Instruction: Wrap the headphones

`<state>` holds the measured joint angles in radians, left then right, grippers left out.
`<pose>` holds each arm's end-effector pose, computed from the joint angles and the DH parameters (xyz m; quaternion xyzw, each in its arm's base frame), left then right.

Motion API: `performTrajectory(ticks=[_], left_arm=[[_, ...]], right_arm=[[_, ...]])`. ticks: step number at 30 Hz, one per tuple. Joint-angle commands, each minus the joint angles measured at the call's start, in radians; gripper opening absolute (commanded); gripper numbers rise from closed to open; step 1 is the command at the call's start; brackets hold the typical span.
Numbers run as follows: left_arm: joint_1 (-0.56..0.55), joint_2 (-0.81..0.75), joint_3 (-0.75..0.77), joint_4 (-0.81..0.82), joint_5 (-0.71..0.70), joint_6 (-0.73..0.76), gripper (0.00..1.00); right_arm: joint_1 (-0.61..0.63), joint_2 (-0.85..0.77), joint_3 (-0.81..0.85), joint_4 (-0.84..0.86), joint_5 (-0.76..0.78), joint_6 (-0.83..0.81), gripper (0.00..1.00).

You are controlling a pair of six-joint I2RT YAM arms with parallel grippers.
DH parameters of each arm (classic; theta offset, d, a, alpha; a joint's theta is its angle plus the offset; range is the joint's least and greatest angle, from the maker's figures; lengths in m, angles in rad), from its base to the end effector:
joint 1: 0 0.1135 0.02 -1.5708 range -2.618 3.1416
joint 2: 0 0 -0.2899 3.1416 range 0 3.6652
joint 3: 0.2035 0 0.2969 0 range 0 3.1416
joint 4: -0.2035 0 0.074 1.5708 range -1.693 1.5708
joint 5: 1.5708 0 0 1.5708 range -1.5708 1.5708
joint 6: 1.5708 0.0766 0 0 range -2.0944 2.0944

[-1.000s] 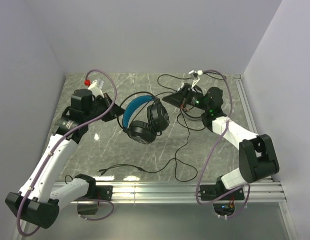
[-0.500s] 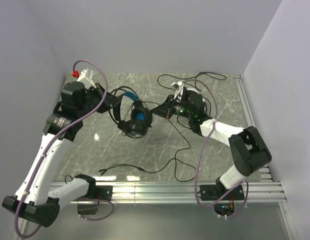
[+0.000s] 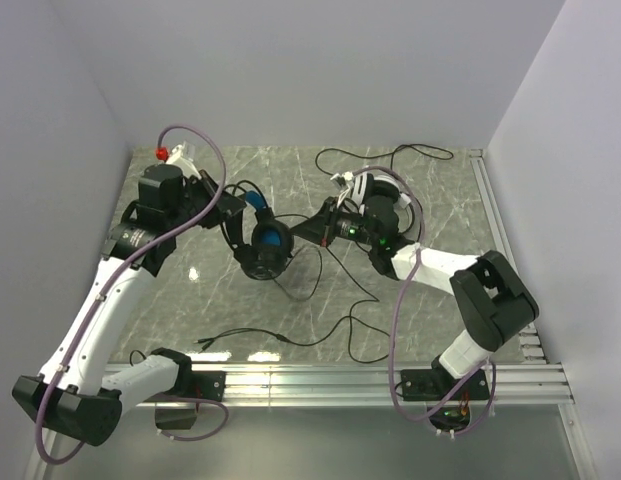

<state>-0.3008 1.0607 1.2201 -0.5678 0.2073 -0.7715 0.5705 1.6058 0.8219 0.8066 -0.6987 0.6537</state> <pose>0.2749 -0.1018 0.4127 -0.1386 0.8216 -0.3533 0.4253 0.3193 0.2635 0.2434 -0.2172 0.6664 0.5819 0.4124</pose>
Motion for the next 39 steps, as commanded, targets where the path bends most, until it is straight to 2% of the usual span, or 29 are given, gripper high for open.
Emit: performTrajectory(ticks=[1, 9, 16, 21, 25, 28, 31, 36, 37, 39], left_arm=[[0.000, -0.025, -0.045, 0.066, -0.013, 0.012, 0.00], [0.000, -0.031, -0.338, 0.212, 0.038, -0.011, 0.00], [0.000, -0.016, -0.413, 0.224, -0.065, 0.028, 0.00], [-0.009, 0.012, -0.409, 0.180, -0.114, 0.041, 0.00], [-0.069, 0.105, -0.377, 0.114, -0.204, 0.064, 0.00], [-0.127, 0.189, -0.335, 0.083, -0.267, 0.063, 0.00], [-0.187, 0.234, -0.321, 0.118, -0.324, 0.040, 0.00], [-0.221, 0.324, -0.294, 0.135, -0.390, 0.031, 0.00], [-0.221, 0.361, -0.281, 0.106, -0.408, 0.035, 0.02], [-0.222, 0.395, -0.243, 0.076, -0.428, 0.037, 0.16]], right_arm=[[0.002, -0.081, -0.020, -0.035, 0.064, -0.063, 0.00], [0.009, -0.225, -0.079, -0.182, 0.102, -0.115, 0.00], [0.087, -0.349, -0.128, -0.244, 0.124, -0.158, 0.00], [0.134, -0.455, -0.127, -0.311, 0.150, -0.198, 0.00], [0.135, -0.556, -0.110, -0.389, 0.171, -0.230, 0.00], [0.135, -0.580, -0.093, -0.455, 0.197, -0.249, 0.00], [0.135, -0.570, -0.093, -0.488, 0.202, -0.259, 0.00], [0.135, -0.555, -0.125, -0.510, 0.228, -0.269, 0.00], [0.135, -0.540, -0.125, -0.518, 0.229, -0.269, 0.00], [0.135, -0.523, -0.136, -0.521, 0.223, -0.270, 0.00]])
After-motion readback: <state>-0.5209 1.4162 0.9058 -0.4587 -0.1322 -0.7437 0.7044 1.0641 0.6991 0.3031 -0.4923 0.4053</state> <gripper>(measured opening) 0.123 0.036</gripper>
